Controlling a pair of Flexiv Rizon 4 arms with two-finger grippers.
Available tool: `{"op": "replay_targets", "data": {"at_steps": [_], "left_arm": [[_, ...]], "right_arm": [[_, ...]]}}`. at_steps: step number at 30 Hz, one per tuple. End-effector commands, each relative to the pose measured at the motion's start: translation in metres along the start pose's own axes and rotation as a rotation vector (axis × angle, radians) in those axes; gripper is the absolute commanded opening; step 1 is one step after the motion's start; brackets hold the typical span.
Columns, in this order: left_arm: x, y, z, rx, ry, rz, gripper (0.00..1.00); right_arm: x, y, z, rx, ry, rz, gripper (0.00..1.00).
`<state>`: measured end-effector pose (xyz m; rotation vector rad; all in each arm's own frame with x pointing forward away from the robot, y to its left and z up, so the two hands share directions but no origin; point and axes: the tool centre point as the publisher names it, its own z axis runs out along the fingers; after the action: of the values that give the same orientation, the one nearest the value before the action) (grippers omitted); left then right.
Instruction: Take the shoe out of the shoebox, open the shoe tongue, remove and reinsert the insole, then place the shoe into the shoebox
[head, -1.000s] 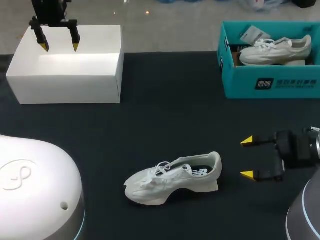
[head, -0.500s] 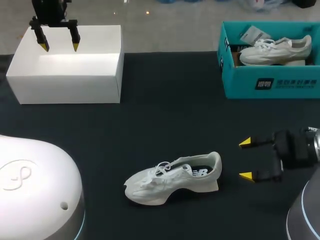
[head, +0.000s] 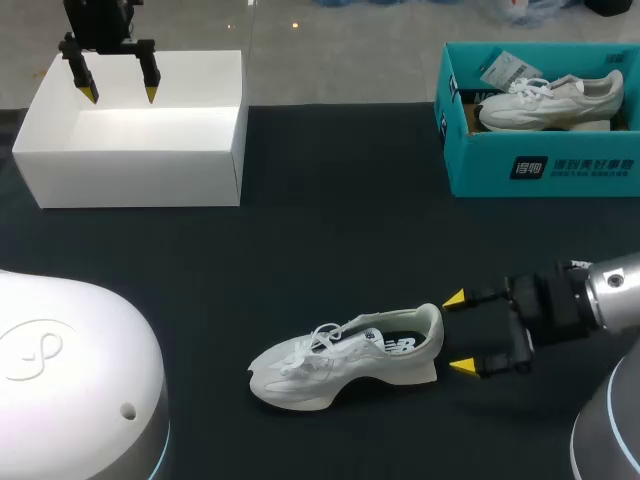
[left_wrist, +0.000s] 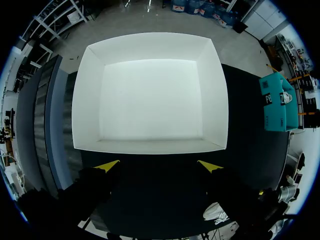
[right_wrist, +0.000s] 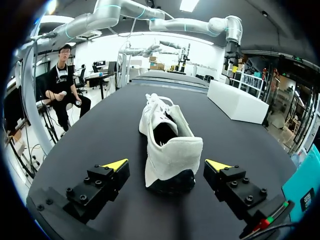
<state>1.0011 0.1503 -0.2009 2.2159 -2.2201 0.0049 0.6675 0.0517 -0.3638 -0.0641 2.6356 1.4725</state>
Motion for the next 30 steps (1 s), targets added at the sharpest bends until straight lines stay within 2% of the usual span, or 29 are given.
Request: {"op": "replay_targets", "data": {"at_steps": [1, 13, 21, 30], "left_arm": [[0.0, 0.0, -0.001, 0.0, -0.003, -0.001, 1.0], [0.0, 0.0, -0.001, 0.0, -0.003, -0.001, 1.0], [0.0, 0.0, -0.001, 0.0, -0.003, -0.001, 1.0], [0.0, 0.0, -0.001, 0.0, -0.003, -0.001, 1.0]], "right_arm": [[-0.022, -0.005, 0.023, 0.005, 0.084, 0.007, 1.0], [-0.02, -0.014, 0.045, -0.012, 0.172, 0.013, 1.0], [-0.011, -0.025, 0.059, -0.022, 0.207, 0.044, 1.0], [-0.001, -0.027, 0.073, -0.015, 0.239, 0.056, 1.0]]}}
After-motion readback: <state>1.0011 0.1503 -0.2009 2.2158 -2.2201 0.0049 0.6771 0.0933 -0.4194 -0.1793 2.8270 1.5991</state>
